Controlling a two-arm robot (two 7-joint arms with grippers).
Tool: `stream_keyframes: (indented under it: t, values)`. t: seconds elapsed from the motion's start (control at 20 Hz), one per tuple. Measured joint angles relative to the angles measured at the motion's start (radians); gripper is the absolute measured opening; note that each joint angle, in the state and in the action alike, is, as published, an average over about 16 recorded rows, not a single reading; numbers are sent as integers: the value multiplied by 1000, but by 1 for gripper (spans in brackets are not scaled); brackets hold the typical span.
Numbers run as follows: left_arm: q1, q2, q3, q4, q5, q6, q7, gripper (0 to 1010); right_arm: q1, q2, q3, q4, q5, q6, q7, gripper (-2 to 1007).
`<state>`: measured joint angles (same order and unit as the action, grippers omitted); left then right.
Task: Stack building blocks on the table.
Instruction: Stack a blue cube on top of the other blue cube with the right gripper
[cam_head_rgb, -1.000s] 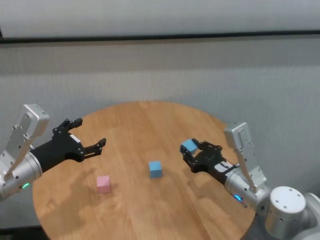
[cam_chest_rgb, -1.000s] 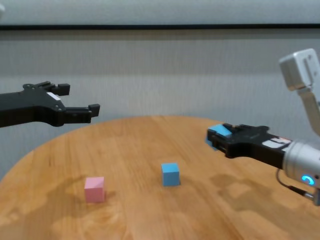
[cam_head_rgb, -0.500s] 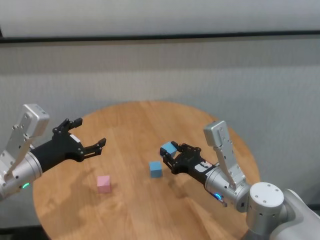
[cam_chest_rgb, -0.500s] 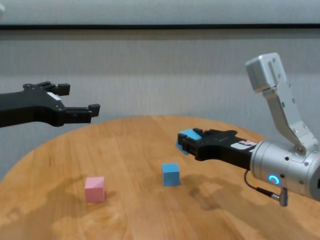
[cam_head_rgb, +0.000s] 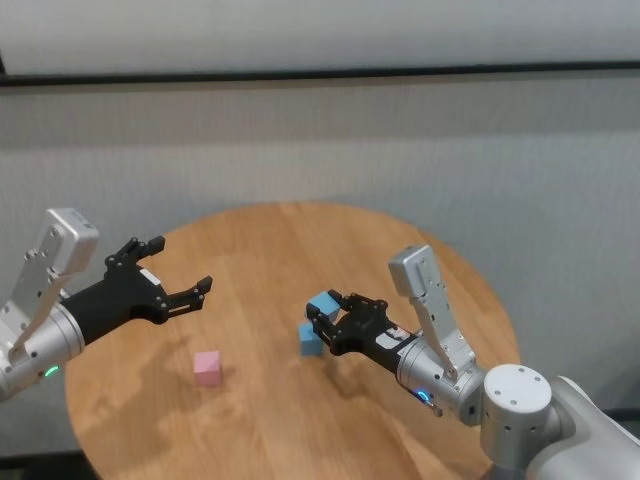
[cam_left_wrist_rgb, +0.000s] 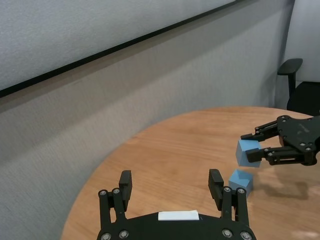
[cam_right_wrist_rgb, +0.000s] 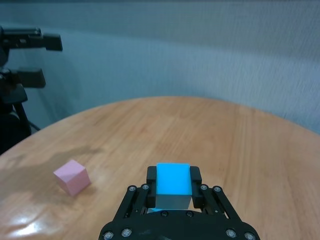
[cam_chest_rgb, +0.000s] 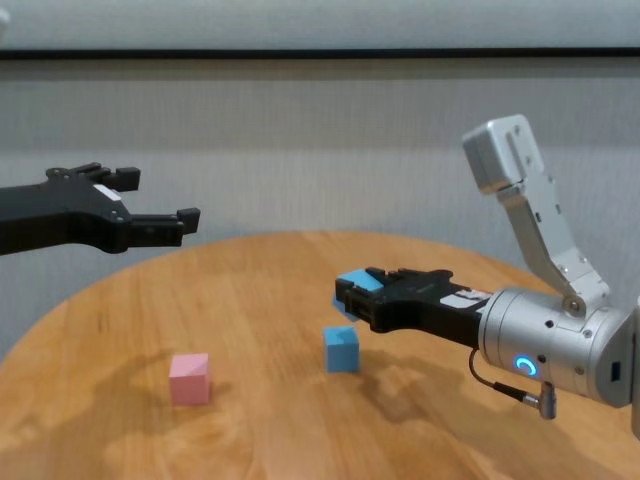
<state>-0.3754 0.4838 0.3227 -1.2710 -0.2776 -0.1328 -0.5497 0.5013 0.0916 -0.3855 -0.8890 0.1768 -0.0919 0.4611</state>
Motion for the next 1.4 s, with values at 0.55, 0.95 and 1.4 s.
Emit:
stream_keyframes:
  t: [0.55,0.95,1.4]
  values:
    - [0,0,0,0,0,0,0,1003,33,-10,-34,60,-6,-15,-1,369]
    - [0,0,0,0,0,0,0,1003,51,-18,-50,92,-18,-29,-6,369]
    - [0,0,0,0,0,0,0,1003,65,-22,-57,114,-37,-36,-15,369]
